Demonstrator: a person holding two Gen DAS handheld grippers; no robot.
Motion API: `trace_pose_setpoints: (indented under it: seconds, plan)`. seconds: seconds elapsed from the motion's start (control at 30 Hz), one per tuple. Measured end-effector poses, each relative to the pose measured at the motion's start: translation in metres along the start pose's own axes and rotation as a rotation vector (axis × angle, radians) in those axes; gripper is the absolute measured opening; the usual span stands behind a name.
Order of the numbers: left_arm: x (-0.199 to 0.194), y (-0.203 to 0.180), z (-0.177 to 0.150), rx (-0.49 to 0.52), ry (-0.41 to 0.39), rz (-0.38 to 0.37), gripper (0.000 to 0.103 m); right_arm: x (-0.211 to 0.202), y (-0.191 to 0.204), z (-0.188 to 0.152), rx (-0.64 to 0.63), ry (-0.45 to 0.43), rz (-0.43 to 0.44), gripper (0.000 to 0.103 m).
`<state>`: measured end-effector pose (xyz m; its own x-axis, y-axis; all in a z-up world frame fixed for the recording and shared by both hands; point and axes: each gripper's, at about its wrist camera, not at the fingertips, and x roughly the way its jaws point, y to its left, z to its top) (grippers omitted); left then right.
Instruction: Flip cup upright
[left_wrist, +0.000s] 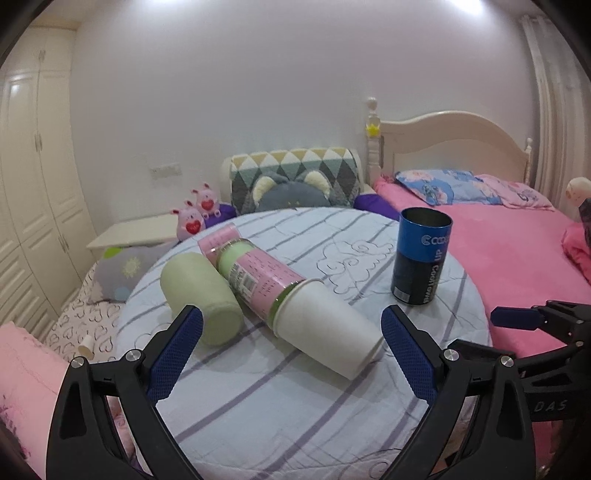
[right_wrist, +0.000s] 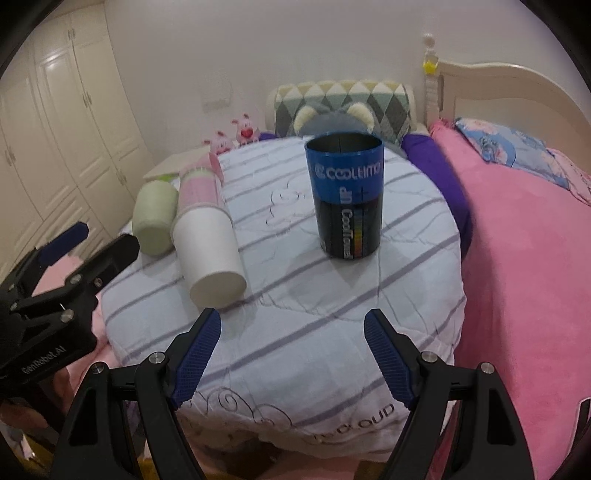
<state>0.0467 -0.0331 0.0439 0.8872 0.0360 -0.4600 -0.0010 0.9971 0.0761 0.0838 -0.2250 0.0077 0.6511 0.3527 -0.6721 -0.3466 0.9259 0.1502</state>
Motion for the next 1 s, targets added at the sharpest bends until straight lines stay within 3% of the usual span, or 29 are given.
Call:
trace_pose_setpoints:
  seconds: [0.4,1.0]
  plan:
    - [-0.008,0.010,-0.015,-0.055,-0.132,0.006,0.103,-0.004,0.007,-0.009,-0.018,-0.150,0.006,0.081]
    - [-0.002,0.011,-0.030,-0.073,-0.152,0.010,0.103,-0.002,0.003,-0.027,0.014,-0.203,-0.019,0.082]
